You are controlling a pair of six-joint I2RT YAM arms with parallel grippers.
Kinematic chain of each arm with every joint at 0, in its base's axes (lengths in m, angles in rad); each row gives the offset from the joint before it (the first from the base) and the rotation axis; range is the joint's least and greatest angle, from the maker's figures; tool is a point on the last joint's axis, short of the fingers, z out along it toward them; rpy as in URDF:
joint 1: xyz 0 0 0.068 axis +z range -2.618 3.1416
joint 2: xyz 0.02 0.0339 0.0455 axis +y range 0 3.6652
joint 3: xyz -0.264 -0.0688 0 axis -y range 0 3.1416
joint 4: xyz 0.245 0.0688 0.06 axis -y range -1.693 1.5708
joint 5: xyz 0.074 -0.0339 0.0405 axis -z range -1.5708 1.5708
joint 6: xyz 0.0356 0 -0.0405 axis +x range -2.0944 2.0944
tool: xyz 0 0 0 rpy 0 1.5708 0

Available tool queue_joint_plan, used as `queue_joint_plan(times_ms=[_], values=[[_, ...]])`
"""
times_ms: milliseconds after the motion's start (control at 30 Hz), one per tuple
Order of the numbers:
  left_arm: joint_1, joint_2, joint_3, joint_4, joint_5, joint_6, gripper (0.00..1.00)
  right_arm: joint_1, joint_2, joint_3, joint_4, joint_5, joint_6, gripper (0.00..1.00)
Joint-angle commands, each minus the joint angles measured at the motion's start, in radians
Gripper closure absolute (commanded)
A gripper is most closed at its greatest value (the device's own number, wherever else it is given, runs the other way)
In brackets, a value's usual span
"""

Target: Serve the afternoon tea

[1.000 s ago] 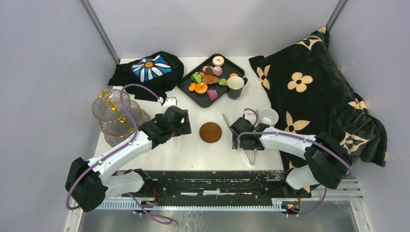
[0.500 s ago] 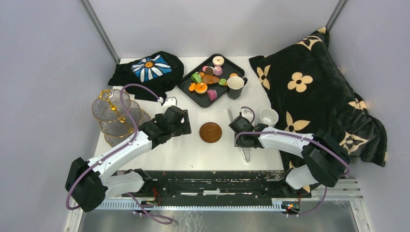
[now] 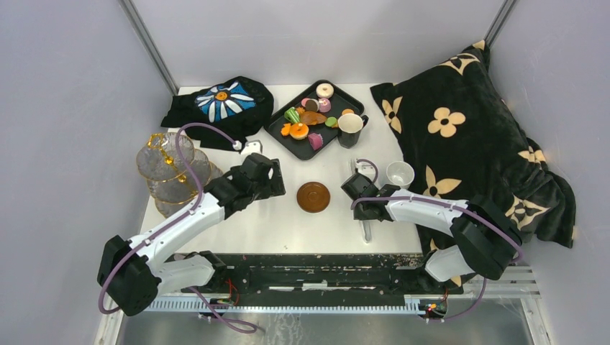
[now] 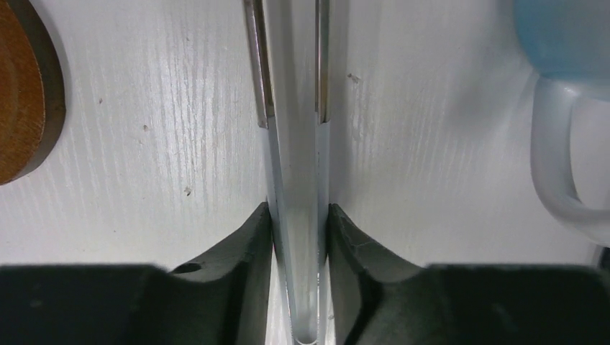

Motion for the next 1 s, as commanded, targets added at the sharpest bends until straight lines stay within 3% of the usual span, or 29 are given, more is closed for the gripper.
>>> queue_joint_plan(times_ms=[0, 133, 333, 500, 733, 967], values=[[0.042, 0.0, 0.09, 0.032, 0.032, 0.01, 0.02, 0.006, -0.034, 0.025, -0.035, 0.021, -0.047, 0.6], [0.089, 0.049, 0.165, -0.046, 0.01, 0.05, 0.02, 0.006, -0.042, 0.028, -0.039, 0.012, -0.055, 0.38], [0.112, 0.063, 0.284, -0.195, -0.074, 0.099, 0.02, 0.006, -0.047, 0.025, -0.039, 0.0, -0.059, 0.19], [0.113, 0.047, 0.516, -0.364, -0.099, 0.204, 0.02, 0.006, -0.053, 0.025, -0.039, -0.007, -0.067, 0.15], [0.112, 0.055, 0.93, -0.605, -0.287, 0.225, 0.02, 0.006, -0.065, 0.038, -0.031, -0.024, -0.067, 0.13], [0.128, 0.039, 1.026, -0.64, -0.535, 0.303, 0.01, 0.007, -0.078, 0.022, -0.01, -0.019, -0.072, 0.13]])
